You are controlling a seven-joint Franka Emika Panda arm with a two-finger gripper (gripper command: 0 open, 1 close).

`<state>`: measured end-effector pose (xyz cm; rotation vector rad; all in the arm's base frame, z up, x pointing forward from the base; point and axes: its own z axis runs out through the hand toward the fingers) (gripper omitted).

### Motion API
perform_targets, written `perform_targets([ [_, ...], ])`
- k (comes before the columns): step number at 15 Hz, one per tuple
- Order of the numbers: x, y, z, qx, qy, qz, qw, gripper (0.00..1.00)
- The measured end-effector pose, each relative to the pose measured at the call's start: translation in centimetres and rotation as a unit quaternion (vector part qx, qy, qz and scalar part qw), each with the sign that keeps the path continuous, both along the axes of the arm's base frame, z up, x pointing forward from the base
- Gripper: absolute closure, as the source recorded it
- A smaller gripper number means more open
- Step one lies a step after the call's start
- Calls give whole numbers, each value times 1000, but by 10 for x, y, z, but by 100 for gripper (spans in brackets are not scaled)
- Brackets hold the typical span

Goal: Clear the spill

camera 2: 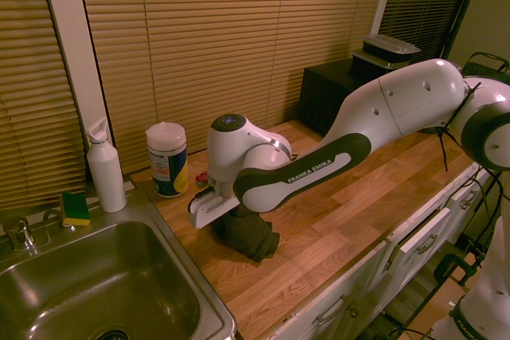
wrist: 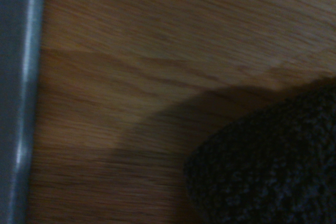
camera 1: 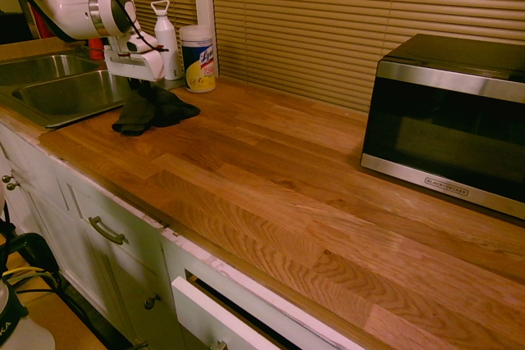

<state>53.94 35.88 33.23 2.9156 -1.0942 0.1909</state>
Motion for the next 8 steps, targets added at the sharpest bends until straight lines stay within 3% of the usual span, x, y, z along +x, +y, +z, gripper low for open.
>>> perform_targets([
  [1, 2, 5, -1, -5, 3, 2, 1000, 0],
  [8, 5, 13, -3, -10, 8, 3, 1000, 0],
])
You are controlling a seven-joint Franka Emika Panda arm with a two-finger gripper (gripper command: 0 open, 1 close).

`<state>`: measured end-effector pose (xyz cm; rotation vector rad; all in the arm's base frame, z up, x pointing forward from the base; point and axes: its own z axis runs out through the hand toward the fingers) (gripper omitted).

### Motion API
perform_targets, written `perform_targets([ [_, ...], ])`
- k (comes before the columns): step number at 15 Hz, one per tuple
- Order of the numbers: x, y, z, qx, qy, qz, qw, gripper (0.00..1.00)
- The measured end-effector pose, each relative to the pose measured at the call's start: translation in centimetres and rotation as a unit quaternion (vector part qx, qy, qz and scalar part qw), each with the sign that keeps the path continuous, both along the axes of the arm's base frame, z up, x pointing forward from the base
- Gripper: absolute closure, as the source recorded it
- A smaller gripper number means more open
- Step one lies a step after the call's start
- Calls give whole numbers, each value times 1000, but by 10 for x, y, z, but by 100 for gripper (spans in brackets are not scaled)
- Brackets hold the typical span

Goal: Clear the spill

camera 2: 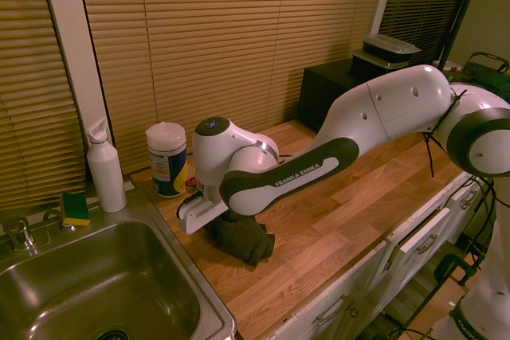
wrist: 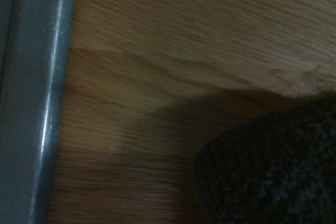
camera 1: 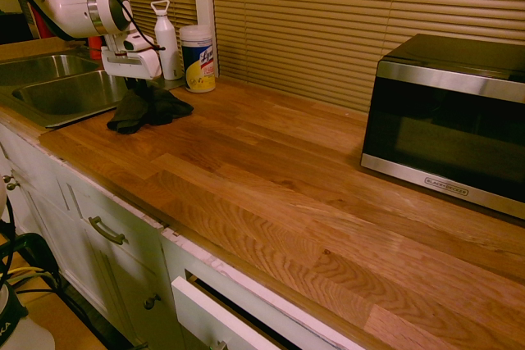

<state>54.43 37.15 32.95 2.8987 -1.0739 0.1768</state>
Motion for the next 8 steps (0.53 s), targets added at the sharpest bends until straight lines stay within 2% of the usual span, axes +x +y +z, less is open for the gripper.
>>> perform_targets([
  [8, -3, 11, 6, 6, -9, -8, 1000, 0],
])
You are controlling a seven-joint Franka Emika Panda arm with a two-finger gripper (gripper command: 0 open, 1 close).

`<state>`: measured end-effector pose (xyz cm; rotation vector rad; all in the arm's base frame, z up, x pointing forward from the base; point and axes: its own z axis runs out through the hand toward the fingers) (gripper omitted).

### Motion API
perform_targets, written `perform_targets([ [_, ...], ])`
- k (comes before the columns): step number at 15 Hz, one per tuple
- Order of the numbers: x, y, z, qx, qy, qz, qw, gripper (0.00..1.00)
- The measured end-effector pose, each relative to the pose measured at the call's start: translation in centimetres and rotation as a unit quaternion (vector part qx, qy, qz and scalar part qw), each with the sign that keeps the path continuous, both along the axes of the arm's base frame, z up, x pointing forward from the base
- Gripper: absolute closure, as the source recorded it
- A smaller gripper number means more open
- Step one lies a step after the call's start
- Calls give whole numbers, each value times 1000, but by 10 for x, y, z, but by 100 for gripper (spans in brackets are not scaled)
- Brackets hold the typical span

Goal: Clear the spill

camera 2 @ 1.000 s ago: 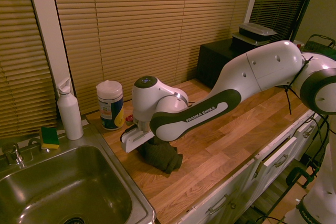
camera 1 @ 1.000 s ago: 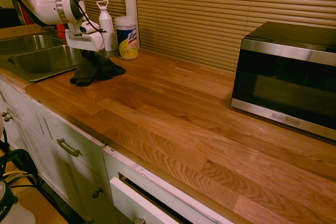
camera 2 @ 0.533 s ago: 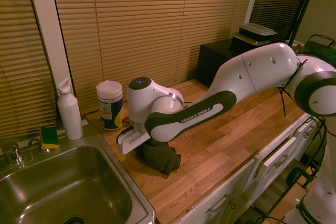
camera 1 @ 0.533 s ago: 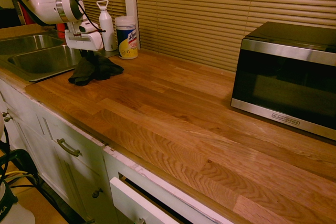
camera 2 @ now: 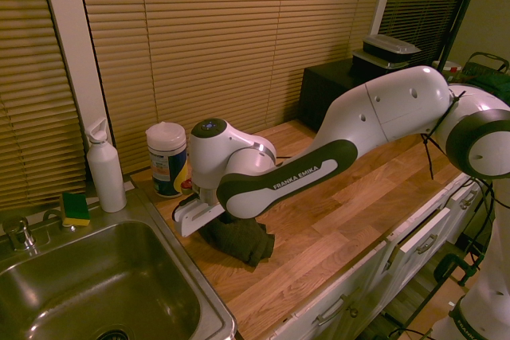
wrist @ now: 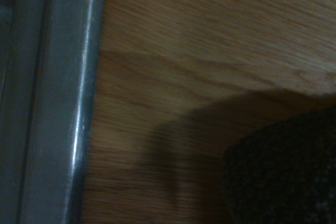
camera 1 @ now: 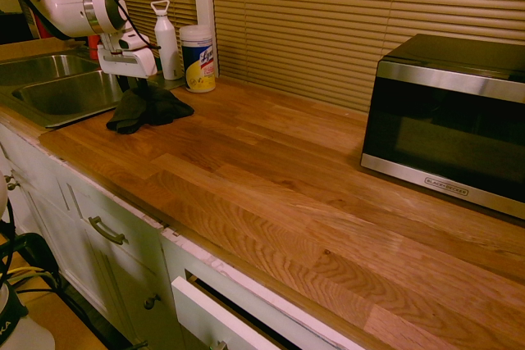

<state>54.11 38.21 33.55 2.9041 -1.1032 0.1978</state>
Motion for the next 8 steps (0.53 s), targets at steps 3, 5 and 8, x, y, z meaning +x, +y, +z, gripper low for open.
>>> perform_targets([
  [3, 0, 0, 13, 4, -11, -6, 1000, 0],
  [5, -1, 0, 33, 9, -24, -8, 1000, 0],
  [8, -5, -2, 63, 10, -44, -12, 999, 0],
])
